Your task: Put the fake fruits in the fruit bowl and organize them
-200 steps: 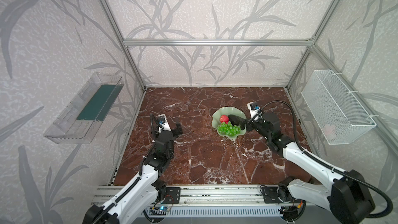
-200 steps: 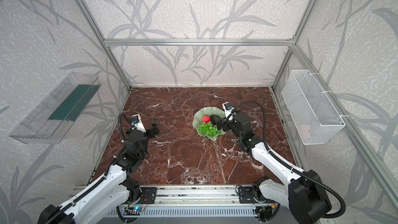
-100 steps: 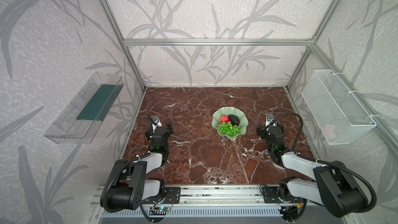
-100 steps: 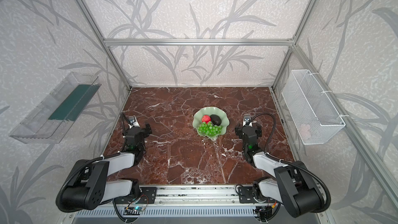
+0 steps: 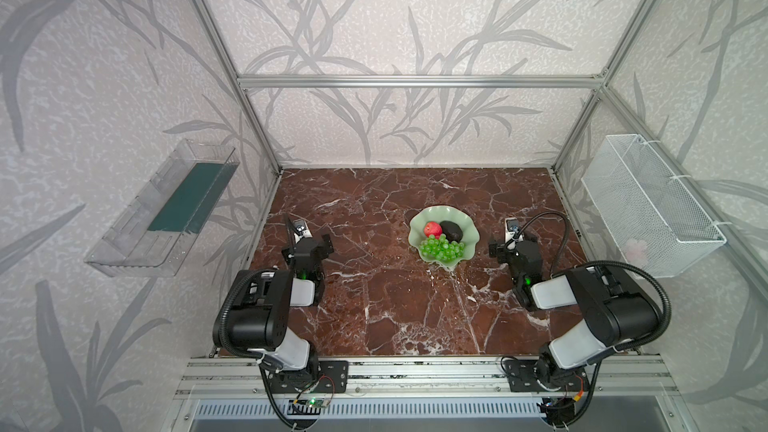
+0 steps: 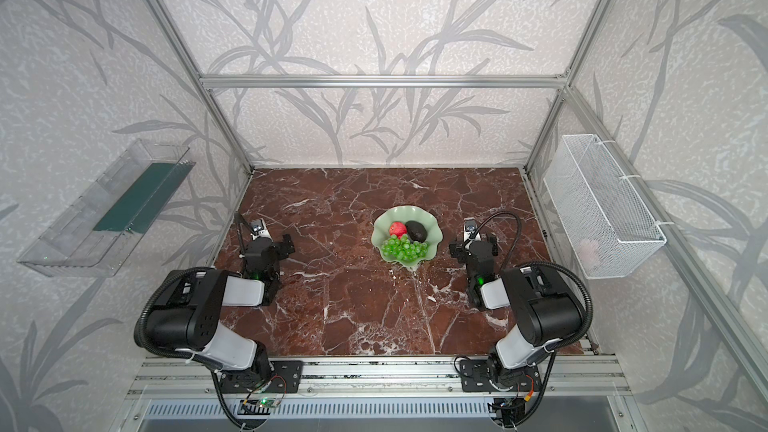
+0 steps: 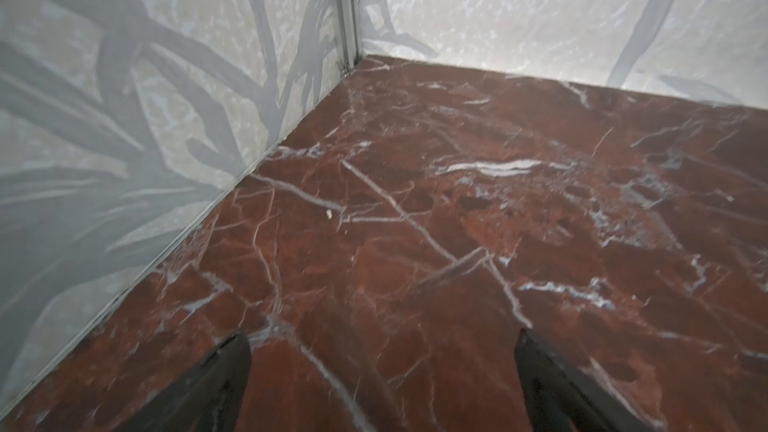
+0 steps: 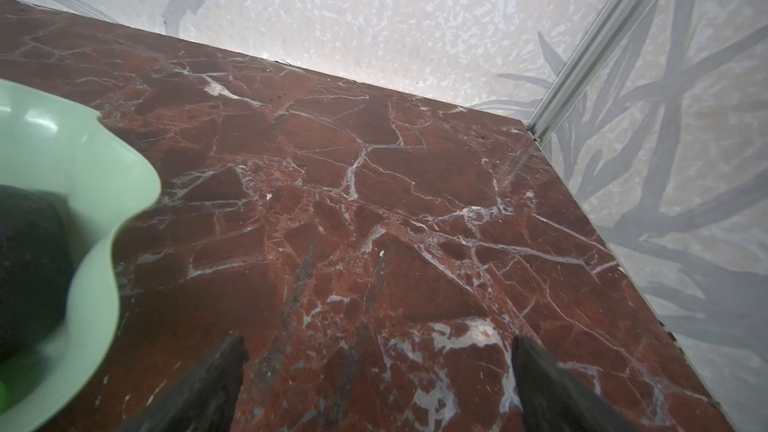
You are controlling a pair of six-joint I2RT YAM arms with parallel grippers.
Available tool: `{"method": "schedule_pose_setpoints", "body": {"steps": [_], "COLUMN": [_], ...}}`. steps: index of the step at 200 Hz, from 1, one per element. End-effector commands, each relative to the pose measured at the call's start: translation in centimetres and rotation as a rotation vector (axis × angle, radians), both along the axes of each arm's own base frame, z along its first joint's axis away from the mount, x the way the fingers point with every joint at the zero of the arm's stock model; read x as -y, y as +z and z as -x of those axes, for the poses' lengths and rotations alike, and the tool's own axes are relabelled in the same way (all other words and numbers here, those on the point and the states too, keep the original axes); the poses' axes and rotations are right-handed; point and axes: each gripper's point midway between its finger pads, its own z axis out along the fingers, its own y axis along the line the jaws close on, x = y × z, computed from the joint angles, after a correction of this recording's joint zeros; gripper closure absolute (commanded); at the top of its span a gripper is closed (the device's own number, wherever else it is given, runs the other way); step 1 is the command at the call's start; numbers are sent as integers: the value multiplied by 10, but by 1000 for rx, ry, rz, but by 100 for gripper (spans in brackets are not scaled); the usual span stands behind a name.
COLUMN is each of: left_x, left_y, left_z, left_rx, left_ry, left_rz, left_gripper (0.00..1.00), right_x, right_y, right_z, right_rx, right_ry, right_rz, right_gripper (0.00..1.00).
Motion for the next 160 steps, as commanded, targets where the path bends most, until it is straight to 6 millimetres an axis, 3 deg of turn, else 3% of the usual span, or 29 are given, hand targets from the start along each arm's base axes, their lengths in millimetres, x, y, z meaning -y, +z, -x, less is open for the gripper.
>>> {"method": "schedule_pose_setpoints", "body": {"steps": [1, 126, 160], "left_x": [1, 4, 4], "left_y": [9, 11, 11], "left_z": [-7, -8, -8], "left_rx": [9, 38, 39], "left_ry": [-18, -36, -36], "left_rz": [-7, -21, -21], "left_gripper": [1, 1, 1], "right_x": [1, 2, 21], "right_y": [6, 4, 7], "right_z": [-5, -8, -2], "right_rx": [24, -3, 35], "right_ry": [-7, 5, -97], "right_rz": [-17, -42, -59], "right_gripper": [1, 1, 1]}}
